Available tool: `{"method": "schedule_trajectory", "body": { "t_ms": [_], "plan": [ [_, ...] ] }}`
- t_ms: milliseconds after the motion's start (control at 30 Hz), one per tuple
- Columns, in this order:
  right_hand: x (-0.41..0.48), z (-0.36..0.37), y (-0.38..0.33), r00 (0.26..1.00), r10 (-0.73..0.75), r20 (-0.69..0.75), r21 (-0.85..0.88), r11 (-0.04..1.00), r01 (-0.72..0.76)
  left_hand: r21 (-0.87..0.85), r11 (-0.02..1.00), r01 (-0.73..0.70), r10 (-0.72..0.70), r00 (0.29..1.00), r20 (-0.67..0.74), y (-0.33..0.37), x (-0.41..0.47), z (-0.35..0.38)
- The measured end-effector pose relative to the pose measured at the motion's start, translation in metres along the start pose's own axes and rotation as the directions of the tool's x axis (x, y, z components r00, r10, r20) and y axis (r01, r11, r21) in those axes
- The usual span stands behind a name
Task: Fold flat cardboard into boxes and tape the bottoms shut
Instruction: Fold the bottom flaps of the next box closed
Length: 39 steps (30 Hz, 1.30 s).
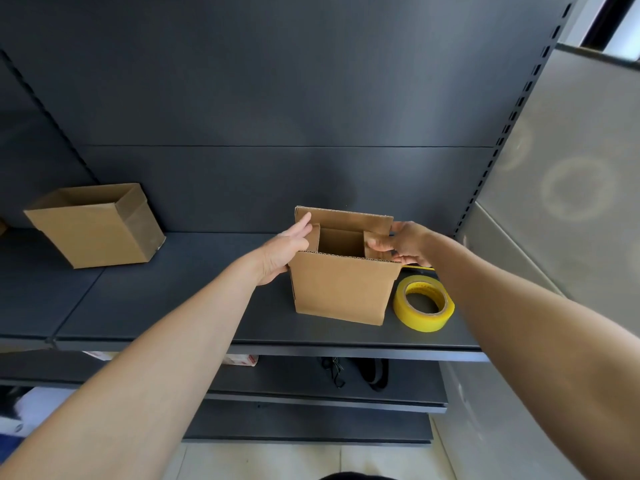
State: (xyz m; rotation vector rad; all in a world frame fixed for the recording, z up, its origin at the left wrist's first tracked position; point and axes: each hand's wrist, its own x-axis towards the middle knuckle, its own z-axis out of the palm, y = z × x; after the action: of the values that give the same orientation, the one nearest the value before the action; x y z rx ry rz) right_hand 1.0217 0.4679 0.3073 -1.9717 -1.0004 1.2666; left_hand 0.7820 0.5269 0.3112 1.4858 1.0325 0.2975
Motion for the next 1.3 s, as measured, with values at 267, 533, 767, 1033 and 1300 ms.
{"method": "schedule_trajectory", "body": {
  "t_ms": [267, 533, 767, 1033, 1300],
  "plan": [
    [0.004, 0.005, -0.001, 0.997, -0.025, -0.073, 0.034, 0.999, 0.028, -0.055, 0.998, -0.005, 0.008, 0.999, 0.047, -0.008, -0.002, -0.005],
    [-0.001, 0.005, 0.001, 0.996, 0.003, -0.089, 0.132, 0.991, 0.008, -0.033, 0.999, 0.0, 0.002, 0.999, 0.044, -0.007, -0.006, -0.005],
    [-0.009, -0.006, 0.006, 0.993, 0.042, 0.113, 0.469, 0.879, -0.091, 0.027, 0.995, -0.098, 0.101, 0.973, -0.209, -0.012, 0.0, 0.0],
    [-0.006, 0.001, 0.003, 0.993, 0.091, 0.069, 0.42, 0.901, -0.111, 0.181, 0.971, -0.158, 0.218, 0.895, -0.389, -0.02, 0.006, 0.015],
    [-0.004, 0.007, 0.012, 0.994, 0.041, 0.099, 0.29, 0.955, -0.068, 0.257, 0.954, -0.156, 0.235, 0.921, -0.312, -0.025, 0.009, 0.016]
  ]
}}
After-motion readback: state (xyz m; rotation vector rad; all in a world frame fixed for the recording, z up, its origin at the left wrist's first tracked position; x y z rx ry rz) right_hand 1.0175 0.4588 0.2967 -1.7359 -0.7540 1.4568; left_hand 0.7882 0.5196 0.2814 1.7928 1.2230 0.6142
